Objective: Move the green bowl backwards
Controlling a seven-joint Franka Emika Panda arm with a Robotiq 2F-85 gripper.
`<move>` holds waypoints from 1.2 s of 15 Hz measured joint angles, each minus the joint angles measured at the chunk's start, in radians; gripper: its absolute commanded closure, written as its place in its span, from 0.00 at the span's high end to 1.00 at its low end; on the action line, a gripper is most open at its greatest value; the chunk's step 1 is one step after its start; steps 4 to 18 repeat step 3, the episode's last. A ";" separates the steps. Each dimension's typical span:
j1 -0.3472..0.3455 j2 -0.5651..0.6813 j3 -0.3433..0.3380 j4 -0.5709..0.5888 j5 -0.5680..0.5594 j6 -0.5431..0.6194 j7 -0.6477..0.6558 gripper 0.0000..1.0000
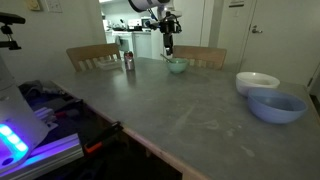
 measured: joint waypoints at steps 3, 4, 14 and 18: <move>-0.009 -0.083 0.019 -0.104 0.001 0.002 -0.156 1.00; -0.009 -0.083 0.019 -0.104 0.001 0.002 -0.156 1.00; -0.009 -0.083 0.019 -0.104 0.001 0.002 -0.156 1.00; -0.009 -0.083 0.019 -0.104 0.001 0.002 -0.156 1.00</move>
